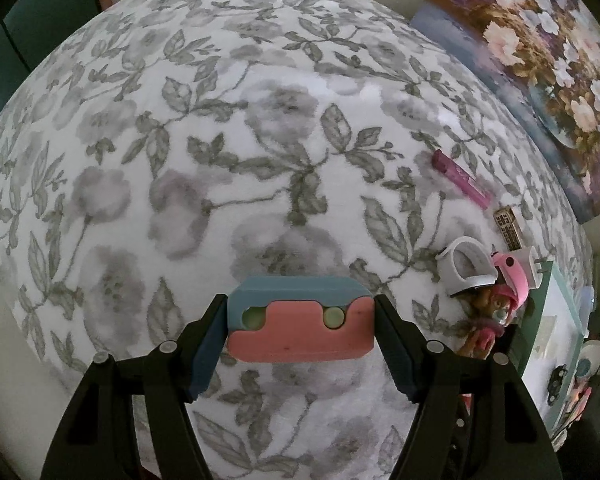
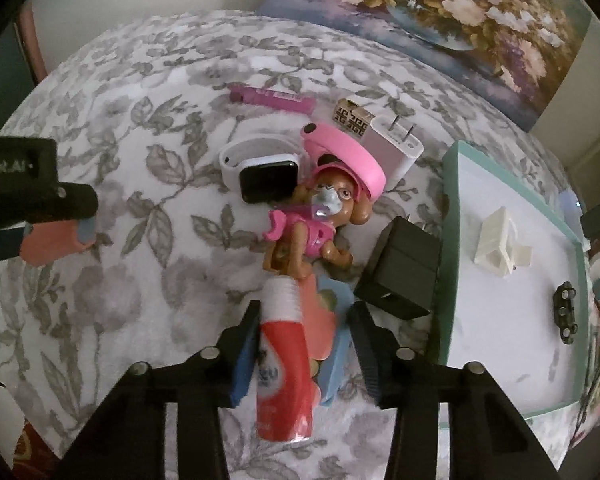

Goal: Organize rigid objects
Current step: 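Grasp the red LION tube with the right gripper while the left holds the block, then carry the tube and block into the tray with both grippers, then open both grippers to release the red tube and block in the tray, then move the right gripper down to the second pink-and-blue block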

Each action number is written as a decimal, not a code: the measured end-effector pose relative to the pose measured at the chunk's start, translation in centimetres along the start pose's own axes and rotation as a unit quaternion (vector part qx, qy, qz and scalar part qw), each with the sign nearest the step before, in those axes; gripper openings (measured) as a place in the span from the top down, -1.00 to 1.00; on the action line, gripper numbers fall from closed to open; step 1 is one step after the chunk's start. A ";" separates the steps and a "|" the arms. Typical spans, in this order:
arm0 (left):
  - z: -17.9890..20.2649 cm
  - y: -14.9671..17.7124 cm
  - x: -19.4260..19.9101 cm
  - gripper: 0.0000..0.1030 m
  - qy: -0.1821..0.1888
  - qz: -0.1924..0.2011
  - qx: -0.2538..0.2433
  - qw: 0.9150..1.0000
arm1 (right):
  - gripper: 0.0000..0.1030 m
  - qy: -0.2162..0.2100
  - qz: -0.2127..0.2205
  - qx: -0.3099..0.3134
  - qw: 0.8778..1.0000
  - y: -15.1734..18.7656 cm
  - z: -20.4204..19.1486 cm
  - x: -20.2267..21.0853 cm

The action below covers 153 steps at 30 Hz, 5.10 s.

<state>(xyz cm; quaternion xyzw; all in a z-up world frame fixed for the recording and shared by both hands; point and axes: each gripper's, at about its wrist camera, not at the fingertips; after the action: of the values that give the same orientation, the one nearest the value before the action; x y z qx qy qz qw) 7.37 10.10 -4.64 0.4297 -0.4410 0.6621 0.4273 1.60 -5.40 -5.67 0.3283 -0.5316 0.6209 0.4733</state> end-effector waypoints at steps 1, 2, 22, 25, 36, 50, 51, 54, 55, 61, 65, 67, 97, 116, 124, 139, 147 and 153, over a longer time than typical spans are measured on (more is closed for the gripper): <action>0.1 0.0 0.0 -0.40 -0.001 0.000 -0.001 1.000 | 0.21 -0.003 0.000 -0.001 1.000 -0.2 0.3 -0.2; 0.2 0.0 0.0 -0.40 -0.001 0.000 -0.002 1.000 | 0.21 -0.007 0.000 -0.002 1.000 -0.2 0.5 -0.2; 1.4 0.1 0.0 -0.40 -0.002 0.009 -0.019 1.000 | 0.55 -0.166 -0.028 -0.147 0.975 -0.4 7.1 -0.3; 1.9 0.0 0.7 -0.40 -0.001 0.021 -0.026 0.999 | 0.58 -0.178 -0.017 -0.157 0.971 -0.7 7.9 0.3; 4.4 0.5 3.6 -0.40 -0.006 0.064 -0.069 0.996 | 0.61 -0.200 0.035 -0.198 0.959 -1.5 11.4 3.4; 10.2 3.1 4.3 -0.40 -0.014 0.077 -0.142 0.987 | 0.61 -0.187 0.079 -0.258 0.945 -0.9 17.8 5.5; 10.8 3.4 4.3 -0.40 -0.012 0.077 -0.149 0.986 | 0.61 -0.182 0.081 -0.265 0.943 -0.7 18.5 5.5; 13.5 4.9 4.4 -0.40 -0.004 0.075 -0.181 0.981 | 0.61 -0.157 0.089 -0.285 0.941 0.0 21.1 5.8; 14.5 5.5 4.4 -0.40 -0.002 0.075 -0.194 0.978 | 0.61 -0.150 0.090 -0.290 0.941 0.3 21.8 5.9; 19.6 8.7 3.9 -0.40 0.028 0.060 -0.254 0.965 | 0.61 -0.114 0.087 -0.324 0.935 1.9 26.0 5.4; 22.5 10.9 3.0 -0.40 0.044 0.043 -0.296 0.953 | 0.61 -0.094 0.084 -0.339 0.932 3.1 27.9 5.2; 23.5 11.8 2.5 -0.40 0.046 0.036 -0.310 0.949 | 0.61 -0.090 0.082 -0.346 0.930 3.6 28.5 5.0; 22.8 10.5 0.9 -0.79 0.037 0.037 -0.270 0.961 | -0.05 -0.049 0.038 -0.332 0.941 4.4 29.0 2.7; 14.3 4.4 2.2 -0.89 -0.013 0.087 -0.102 0.991 | -1.00 -0.026 0.024 -0.270 0.962 3.5 25.5 1.5; 13.2 3.4 3.4 -0.89 -0.010 0.106 -0.094 0.990 | -1.00 -0.030 0.040 -0.260 0.964 3.0 24.5 2.5; 10.2 1.5 4.9 -0.89 -0.013 0.102 -0.086 0.991 | -1.00 -0.093 0.068 -0.190 0.975 0.8 17.8 4.1; 7.8 0.9 4.3 -0.89 -0.030 0.085 -0.083 0.992 | -1.00 -0.151 0.054 -0.176 0.971 0.1 13.9 3.5; 6.6 0.6 3.2 -0.89 -0.032 0.062 -0.083 0.994 | -1.00 -0.158 0.045 -0.162 0.973 -0.4 11.9 3.0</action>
<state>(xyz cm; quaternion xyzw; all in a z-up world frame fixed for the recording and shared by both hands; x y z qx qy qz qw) 7.18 4.29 -0.17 0.3854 -0.5334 0.6345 0.4054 -0.18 -16.21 -0.18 0.3167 -0.7073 0.4875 0.4022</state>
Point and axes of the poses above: each gripper's, at about its wrist camera, not at the fingertips, and x roughly against the way its jaws point, z to its right, y to its underside, and after that the axes turned 5 degrees about y, right-handed
